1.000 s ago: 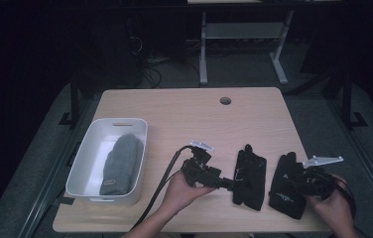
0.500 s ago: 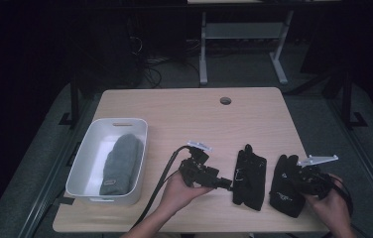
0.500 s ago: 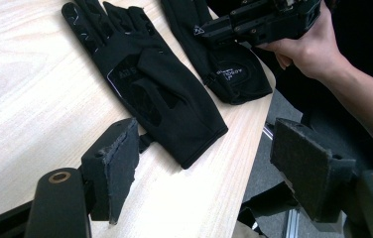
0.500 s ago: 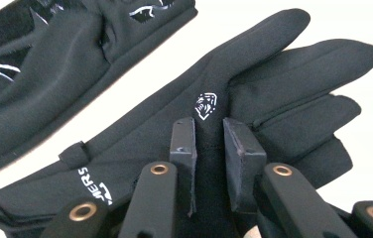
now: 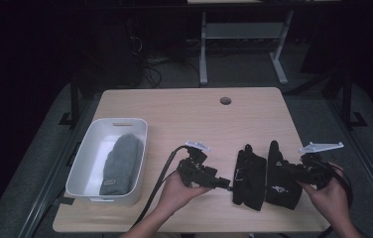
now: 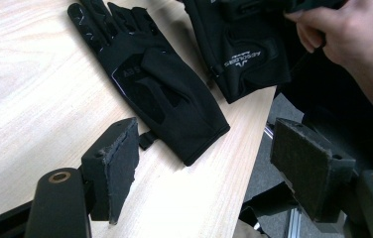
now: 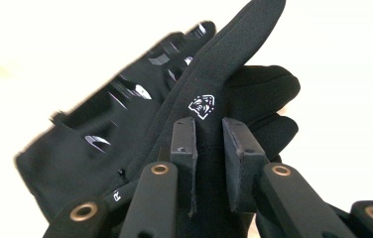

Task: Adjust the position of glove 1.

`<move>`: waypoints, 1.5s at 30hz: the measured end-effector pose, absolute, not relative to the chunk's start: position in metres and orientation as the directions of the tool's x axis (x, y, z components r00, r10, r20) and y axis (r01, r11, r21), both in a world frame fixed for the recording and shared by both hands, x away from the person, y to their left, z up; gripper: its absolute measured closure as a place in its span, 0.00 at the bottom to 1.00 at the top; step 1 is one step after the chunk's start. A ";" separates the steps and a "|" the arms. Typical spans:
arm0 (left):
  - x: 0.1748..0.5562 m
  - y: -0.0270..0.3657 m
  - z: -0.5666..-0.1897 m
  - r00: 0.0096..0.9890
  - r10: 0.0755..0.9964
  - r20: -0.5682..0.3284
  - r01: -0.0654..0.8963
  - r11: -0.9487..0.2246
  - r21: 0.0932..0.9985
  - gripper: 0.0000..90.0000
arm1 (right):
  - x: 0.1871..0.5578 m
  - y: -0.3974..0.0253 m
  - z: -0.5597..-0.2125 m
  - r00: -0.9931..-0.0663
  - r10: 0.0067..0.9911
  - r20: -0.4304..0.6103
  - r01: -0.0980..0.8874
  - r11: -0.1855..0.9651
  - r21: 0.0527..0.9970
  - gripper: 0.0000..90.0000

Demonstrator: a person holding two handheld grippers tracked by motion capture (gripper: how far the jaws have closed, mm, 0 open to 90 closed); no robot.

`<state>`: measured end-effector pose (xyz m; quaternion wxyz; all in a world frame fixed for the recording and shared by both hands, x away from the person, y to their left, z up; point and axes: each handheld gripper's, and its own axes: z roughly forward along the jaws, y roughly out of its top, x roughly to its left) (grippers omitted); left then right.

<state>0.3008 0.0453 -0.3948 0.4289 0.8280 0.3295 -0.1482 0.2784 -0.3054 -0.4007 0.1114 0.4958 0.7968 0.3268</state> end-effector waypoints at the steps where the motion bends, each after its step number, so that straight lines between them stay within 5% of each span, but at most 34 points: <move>1: 0.301 0.045 -0.395 0.739 0.418 -0.529 0.673 -0.415 0.612 0.30 | 0.279 -0.302 -0.398 -0.486 0.859 0.161 0.716 0.286 0.637 0.85; 25: 0.298 0.058 -0.403 0.731 0.431 -0.529 0.681 -0.408 0.608 0.30 | 0.311 -0.231 -0.422 -0.510 0.828 0.235 0.744 0.286 0.604 0.80; 35: 0.297 0.056 -0.410 0.723 0.437 -0.535 0.690 -0.416 0.592 0.30 | 0.306 -0.234 -0.430 -0.511 0.834 0.208 0.730 0.294 0.617 0.61; 45: 0.296 0.049 -0.419 0.717 0.440 -0.541 0.697 -0.429 0.574 0.30 | 0.289 -0.250 -0.439 -0.507 0.840 0.194 0.733 0.301 0.610 0.82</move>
